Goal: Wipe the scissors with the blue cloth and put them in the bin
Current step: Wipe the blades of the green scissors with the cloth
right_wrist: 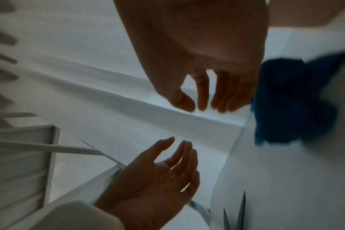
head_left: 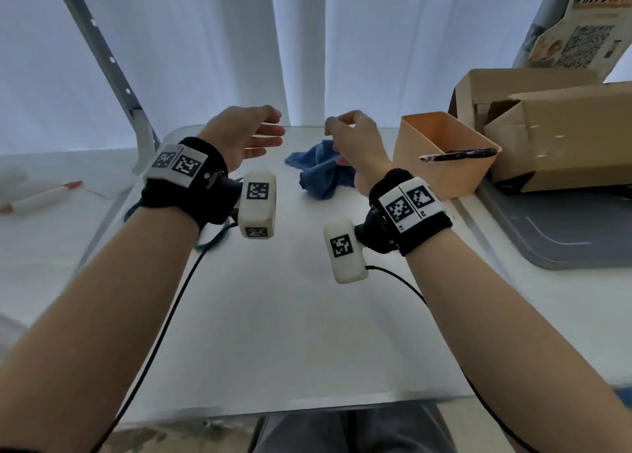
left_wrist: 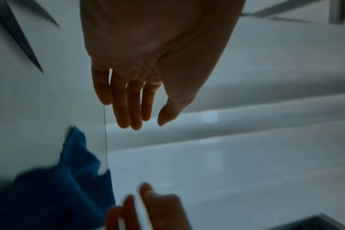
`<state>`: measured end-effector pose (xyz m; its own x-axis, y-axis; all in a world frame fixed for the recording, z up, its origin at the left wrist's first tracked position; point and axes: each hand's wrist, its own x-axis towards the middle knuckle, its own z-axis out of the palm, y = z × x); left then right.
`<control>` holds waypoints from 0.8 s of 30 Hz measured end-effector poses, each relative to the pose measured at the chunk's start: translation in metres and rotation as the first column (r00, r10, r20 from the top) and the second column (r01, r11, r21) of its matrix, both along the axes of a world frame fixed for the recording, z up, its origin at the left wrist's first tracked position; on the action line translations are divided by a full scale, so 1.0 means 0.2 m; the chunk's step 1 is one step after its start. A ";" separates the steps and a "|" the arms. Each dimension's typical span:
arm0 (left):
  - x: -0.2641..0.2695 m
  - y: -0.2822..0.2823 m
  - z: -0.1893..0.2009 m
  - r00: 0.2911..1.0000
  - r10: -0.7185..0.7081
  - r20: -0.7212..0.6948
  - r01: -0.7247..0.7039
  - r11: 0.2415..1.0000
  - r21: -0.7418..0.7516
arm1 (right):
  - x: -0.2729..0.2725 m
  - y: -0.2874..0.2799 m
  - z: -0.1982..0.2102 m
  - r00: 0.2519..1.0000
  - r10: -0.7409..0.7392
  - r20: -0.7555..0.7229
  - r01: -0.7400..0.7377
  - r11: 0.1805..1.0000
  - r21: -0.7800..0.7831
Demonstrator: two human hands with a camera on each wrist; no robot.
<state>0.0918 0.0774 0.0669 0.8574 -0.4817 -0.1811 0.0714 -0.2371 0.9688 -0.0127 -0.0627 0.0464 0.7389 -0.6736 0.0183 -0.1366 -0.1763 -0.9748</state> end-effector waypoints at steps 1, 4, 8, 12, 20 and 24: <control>0.03 0.05 -0.01 1.000 0.030 0.003 -0.030 0.999 0.017 | 0.03 0.05 -0.01 0.994 0.095 -0.049 -0.091 0.993 0.072; 0.08 0.20 -0.05 0.995 0.098 0.010 -0.098 0.993 0.065 | 0.09 0.18 -0.06 0.926 0.341 -0.159 -0.313 0.933 0.178; 0.12 0.36 -0.12 0.981 0.193 0.025 -0.194 0.969 0.150 | 0.16 0.33 -0.14 0.776 0.557 -0.297 -0.545 0.828 0.128; 0.16 0.46 -0.20 0.961 0.272 0.050 -0.276 0.942 0.189 | 0.21 0.46 -0.20 0.627 0.645 -0.437 -0.713 0.701 0.014; 0.15 0.47 -0.26 0.958 0.284 0.024 -0.279 0.918 0.281 | 0.27 0.53 -0.28 0.645 0.533 -0.548 -0.701 0.698 -0.145; 0.14 0.42 -0.26 0.969 0.247 0.029 -0.244 0.918 0.314 | 0.29 0.48 -0.28 0.682 0.447 -0.579 -0.668 0.703 -0.243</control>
<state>0.1191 0.1622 0.0145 0.9385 -0.1737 -0.2984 0.1766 -0.5013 0.8470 0.0453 0.0326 -0.0099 0.9592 -0.1329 -0.2495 -0.2659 -0.7238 -0.6368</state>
